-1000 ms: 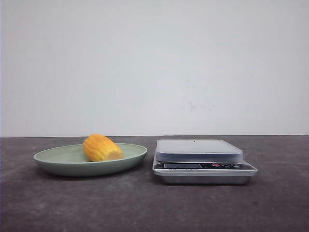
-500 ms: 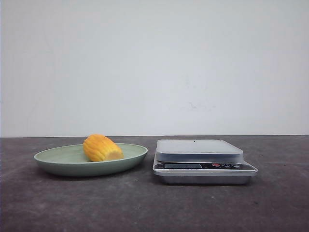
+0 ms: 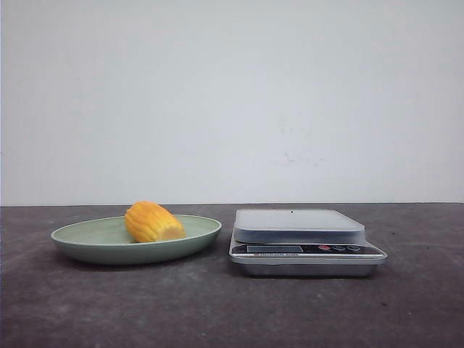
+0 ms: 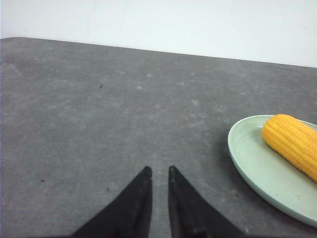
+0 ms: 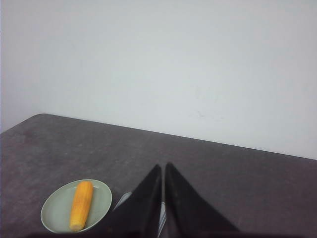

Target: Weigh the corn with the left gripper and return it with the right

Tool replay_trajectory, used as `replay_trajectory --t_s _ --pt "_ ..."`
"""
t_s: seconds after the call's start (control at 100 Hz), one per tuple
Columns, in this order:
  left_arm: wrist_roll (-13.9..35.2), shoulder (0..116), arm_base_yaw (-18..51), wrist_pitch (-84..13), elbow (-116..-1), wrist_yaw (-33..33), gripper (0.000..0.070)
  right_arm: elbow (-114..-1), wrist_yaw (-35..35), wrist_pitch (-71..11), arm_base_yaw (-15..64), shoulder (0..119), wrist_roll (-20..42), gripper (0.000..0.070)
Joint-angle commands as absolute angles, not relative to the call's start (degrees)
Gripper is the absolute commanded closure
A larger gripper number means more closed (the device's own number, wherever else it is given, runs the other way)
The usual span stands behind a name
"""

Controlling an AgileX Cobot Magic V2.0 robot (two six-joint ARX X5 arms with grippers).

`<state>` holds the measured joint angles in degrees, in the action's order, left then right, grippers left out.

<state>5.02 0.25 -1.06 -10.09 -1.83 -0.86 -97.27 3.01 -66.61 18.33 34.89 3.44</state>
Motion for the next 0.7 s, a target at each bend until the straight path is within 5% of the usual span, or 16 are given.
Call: replay_trajectory --t_s 0.0,0.28,0.69 --pt "4.10 0.19 -1.13 -9.23 -0.80 -1.10 0.0685 -98.28 3.03 -66.08 18.50 35.40 4.12 0.0696" --pt "4.10 0.19 -1.13 -9.21 -0.80 -1.10 0.0685 -93.06 3.49 -61.69 11.57 33.23 -0.54 0.0696" --pt "4.10 0.19 -1.13 -9.21 -0.80 -1.10 0.0685 -35.48 4.23 -22.00 0.60 8.23 1.76 0.0696"
